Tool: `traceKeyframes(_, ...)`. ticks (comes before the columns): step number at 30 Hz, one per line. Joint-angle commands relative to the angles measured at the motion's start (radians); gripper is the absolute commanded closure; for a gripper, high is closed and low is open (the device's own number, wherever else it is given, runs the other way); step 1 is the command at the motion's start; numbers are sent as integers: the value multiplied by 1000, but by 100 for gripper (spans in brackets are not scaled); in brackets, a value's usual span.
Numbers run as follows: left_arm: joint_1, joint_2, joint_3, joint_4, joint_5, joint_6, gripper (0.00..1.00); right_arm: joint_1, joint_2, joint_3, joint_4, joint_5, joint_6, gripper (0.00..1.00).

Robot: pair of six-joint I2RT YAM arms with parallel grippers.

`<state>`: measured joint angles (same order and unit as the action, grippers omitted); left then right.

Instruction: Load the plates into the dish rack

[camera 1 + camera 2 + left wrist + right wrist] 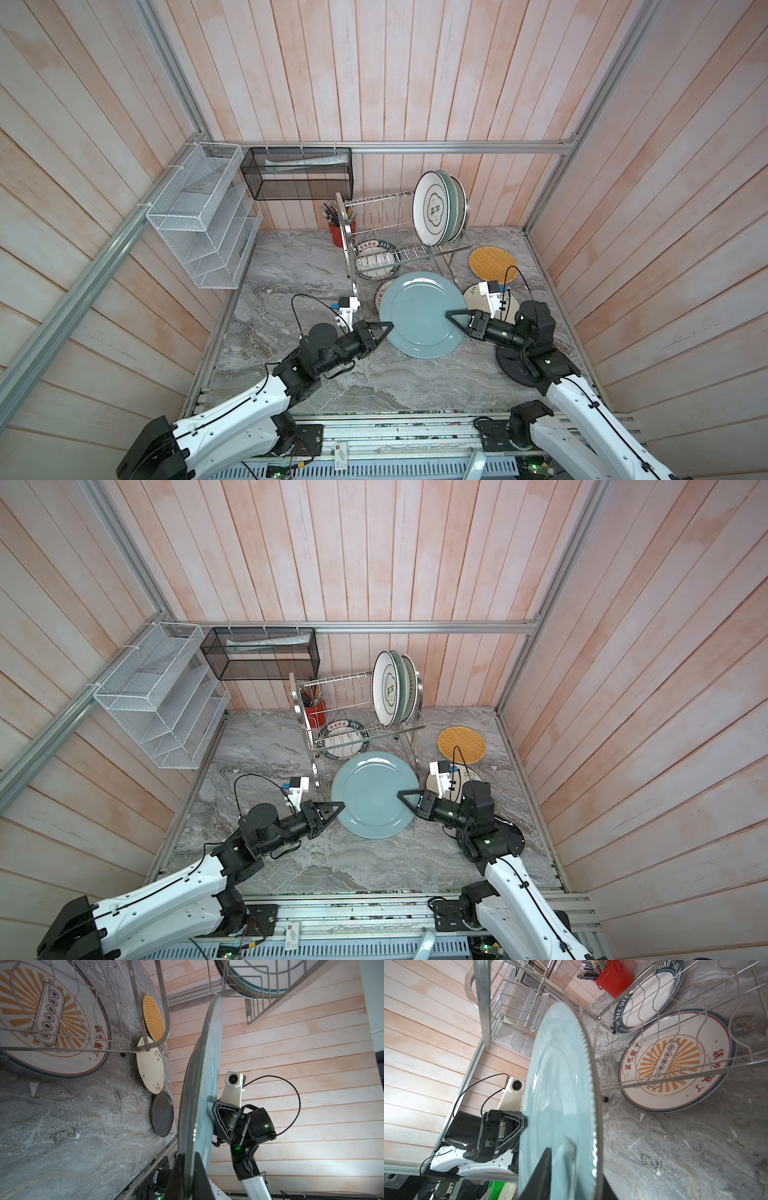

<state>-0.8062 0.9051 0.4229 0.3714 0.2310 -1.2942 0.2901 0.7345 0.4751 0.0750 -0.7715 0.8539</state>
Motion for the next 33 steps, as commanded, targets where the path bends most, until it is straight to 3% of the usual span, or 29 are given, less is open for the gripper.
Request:
traceKeyframes(1,8,-23,50,117,0,18,100,10,-24,-12,34,-30,11,84)
traceKeyframes(3,9,-28,48,102,-7,25,100,11,-28,-10,27,-16,21,100)
traceKeyframes(7,13,-39,42,73,-5,48,99,11,-55,32,-66,74,10,100)
traceKeyframes(11,18,-95,31,-2,-40,81,28,-1,-60,76,-150,177,-18,100)
traceKeyframes(13,19,-146,32,-64,-70,120,8,-11,-59,97,-195,226,-36,100)
traceKeyframes(14,19,-180,33,-106,-88,140,3,-19,-64,110,-223,254,-49,100)
traceKeyframes(23,23,-434,134,-501,-232,426,0,-75,-177,258,-442,466,-133,100)
traceKeyframes(33,24,-454,287,-752,-450,757,0,-75,-200,528,-623,893,-257,100)
